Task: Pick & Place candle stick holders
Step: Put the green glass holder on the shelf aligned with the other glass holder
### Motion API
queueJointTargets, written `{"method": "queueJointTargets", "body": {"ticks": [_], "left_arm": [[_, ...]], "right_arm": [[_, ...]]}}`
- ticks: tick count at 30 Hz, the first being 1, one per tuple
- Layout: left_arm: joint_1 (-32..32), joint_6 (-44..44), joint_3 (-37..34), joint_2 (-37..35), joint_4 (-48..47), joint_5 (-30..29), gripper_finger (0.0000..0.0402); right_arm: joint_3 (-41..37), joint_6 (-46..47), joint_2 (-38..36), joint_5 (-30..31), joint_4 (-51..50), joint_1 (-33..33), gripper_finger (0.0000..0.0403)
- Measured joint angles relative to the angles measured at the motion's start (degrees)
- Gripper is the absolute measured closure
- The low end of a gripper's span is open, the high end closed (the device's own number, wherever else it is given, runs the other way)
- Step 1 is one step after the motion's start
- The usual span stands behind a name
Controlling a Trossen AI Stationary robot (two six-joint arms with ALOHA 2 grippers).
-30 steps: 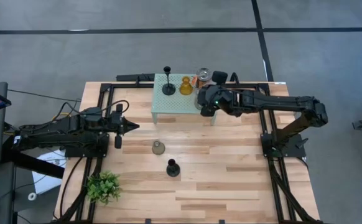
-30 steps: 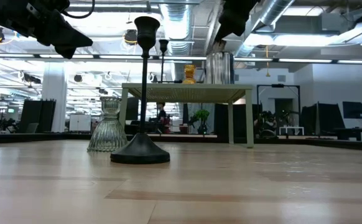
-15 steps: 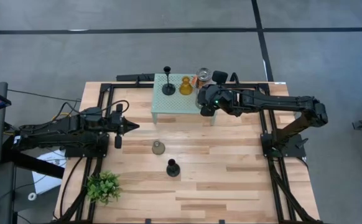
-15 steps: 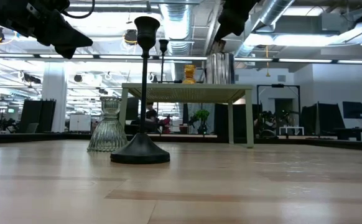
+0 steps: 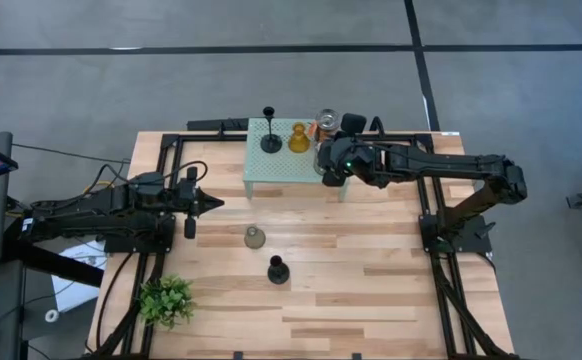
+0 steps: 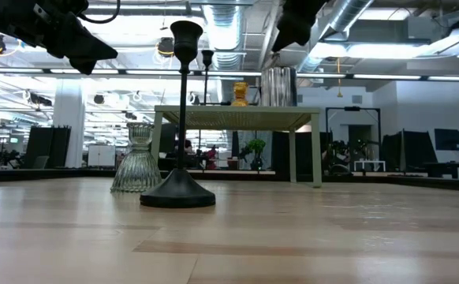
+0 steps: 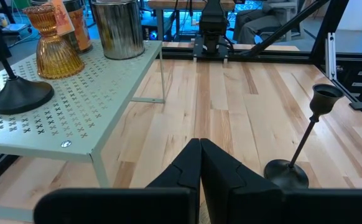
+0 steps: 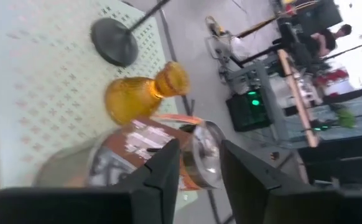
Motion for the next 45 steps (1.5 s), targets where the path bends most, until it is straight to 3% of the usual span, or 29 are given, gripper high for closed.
{"method": "queueJointTargets", "body": {"ticks": [5,14,19,25,32,39,45], "left_arm": [[0.00,0.00,0.00,0.01,0.01,0.01,0.0394],[-0.01,0.00,0.00,0.01,0.01,0.00,0.0394],[0.00,0.02,0.00,0.05,-0.01,0.00,0.0394],[0.00,0.00,0.00,0.05,0.01,0.00,0.0394],[0.00,0.00,0.00,0.05,0.01,0.00,0.0394],[0.00,0.00,0.00,0.05,0.03,0.00,0.0394],[0.00,0.01,0.00,0.05,0.01,0.02,0.0394]], "right_arm": [[0.00,-3.93,0.00,5.85,2.13,1.18,0.0279],[0.06,-6.50,-3.92,9.31,7.51,6.84,0.0285],[0.11,0.50,-7.26,2.48,5.66,10.93,0.0286],[0.06,6.11,-7.85,0.23,-1.15,14.29,0.0286],[0.00,14.69,-4.72,-17.45,-3.83,15.40,0.0286],[0.00,15.13,0.82,-23.15,-2.86,15.86,0.0288],[0.00,15.58,5.26,-24.57,-2.68,16.07,0.0305]]}}
